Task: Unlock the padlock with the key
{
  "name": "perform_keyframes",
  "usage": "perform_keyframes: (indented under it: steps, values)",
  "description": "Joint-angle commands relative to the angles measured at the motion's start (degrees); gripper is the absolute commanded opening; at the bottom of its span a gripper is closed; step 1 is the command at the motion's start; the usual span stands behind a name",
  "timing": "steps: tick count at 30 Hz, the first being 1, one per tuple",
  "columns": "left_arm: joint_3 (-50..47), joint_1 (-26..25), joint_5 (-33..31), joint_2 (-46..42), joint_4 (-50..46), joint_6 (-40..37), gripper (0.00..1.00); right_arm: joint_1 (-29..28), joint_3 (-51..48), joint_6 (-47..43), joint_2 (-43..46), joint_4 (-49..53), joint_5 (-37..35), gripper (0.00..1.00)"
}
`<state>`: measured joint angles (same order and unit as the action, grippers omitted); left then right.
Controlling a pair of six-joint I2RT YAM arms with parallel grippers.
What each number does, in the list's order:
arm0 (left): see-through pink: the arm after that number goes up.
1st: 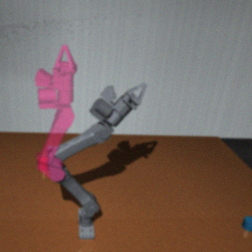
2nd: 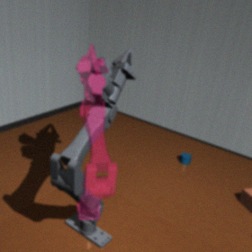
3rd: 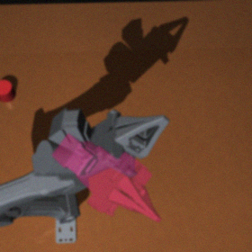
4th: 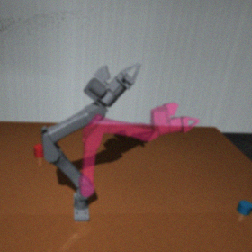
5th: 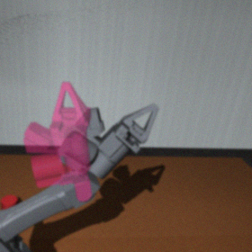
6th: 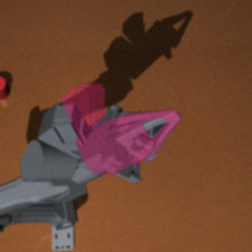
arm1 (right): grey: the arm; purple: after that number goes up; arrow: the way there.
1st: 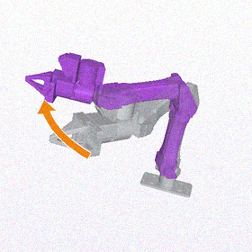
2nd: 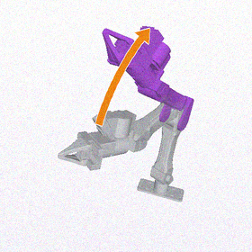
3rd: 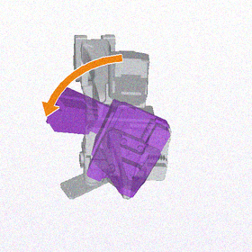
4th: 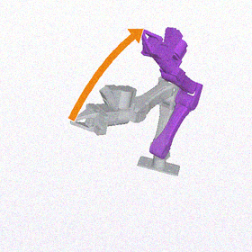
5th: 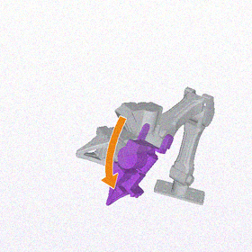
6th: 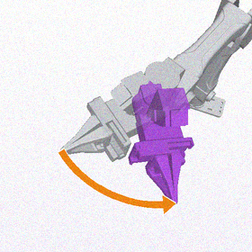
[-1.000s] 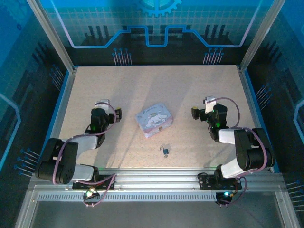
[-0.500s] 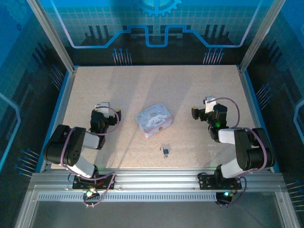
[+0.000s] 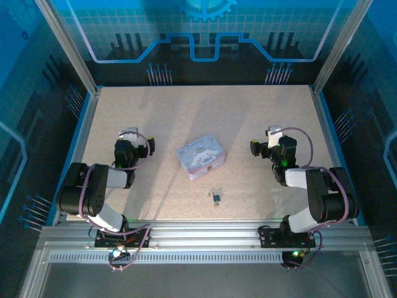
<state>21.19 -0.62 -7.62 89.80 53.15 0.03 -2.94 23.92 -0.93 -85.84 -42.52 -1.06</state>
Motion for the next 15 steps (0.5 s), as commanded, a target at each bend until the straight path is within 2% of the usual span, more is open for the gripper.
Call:
perform_keyframes:
  steps: [1, 15]
  values:
    - [0.57, 0.27, 1.28, -0.94, -0.06, 0.49, 0.99, -0.02, 0.95, 0.17, -0.38, -0.41, -0.42, 1.00]
    - [0.59, 0.27, 1.29, -0.90, -0.08, 0.49, 0.99, 0.00, 1.05, 0.19, -0.38, -0.37, -0.35, 1.00]
